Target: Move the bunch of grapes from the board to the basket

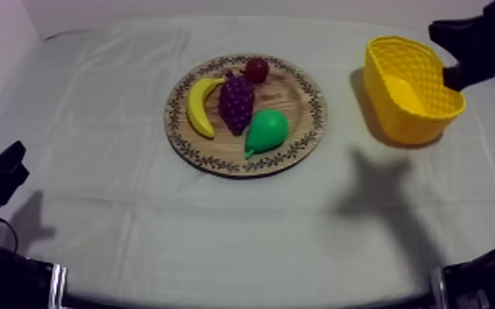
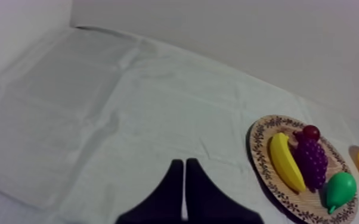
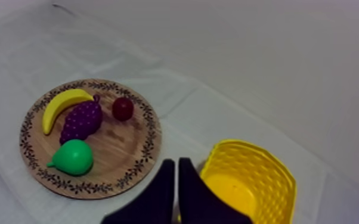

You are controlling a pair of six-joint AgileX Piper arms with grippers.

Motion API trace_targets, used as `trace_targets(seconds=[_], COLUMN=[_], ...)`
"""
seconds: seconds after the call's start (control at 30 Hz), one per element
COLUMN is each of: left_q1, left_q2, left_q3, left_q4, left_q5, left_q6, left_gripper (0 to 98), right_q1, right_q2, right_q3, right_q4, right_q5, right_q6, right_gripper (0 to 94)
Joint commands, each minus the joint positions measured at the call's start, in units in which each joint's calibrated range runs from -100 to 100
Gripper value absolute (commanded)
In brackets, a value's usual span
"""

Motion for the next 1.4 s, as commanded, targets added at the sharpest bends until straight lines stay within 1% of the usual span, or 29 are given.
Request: trace_targets(seconds=[0.0, 0.23, 0.57, 0.8, 1.03, 1.23, 1.37], left_q1=[-0.02, -0.02, -0.02, -0.02, -0.02, -0.02, -0.02], left_q2=[0.0, 0.0, 0.0, 0.0, 0.0, 0.0, 0.0], left_q3=[-0.03, -0.03, -0.03, -0.03, -0.03, -0.03, -0.03], left_q4=[0.01, 0.01, 0.01, 0.01, 0.01, 0.01, 0.01], left_q5=[0.01, 0.01, 0.01, 0.01, 0.01, 0.01, 0.01], left_q6=[0.01, 0.01, 0.01, 0.01, 0.01, 0.0, -0.01], left_gripper=[0.1, 0.1, 0.1, 0.1, 0.1, 0.1, 0.1], right_q1=[-0.43, -3.06, -5.8, -7.21, -8.53, -9.99, -10.96], right_q2=[3.46, 10.75, 20.58, 26.95, 33.91, 39.76, 43.47], right_q3=[-1.83, -5.12, -14.03, -22.9, -32.65, -41.34, -46.22], right_q4=[0.27, 3.04, 5.82, 8.0, 10.14, 12.03, 13.6], right_q5=[0.03, -3.12, -2.74, 0.1, 3.95, 8.62, 10.26], right_q6=[-0.31, -2.85, -7.01, -10.18, -13.39, -16.17, -18.28], right_gripper=[0.7, 0.7, 0.7, 0.7, 0.7, 0.7, 0.7])
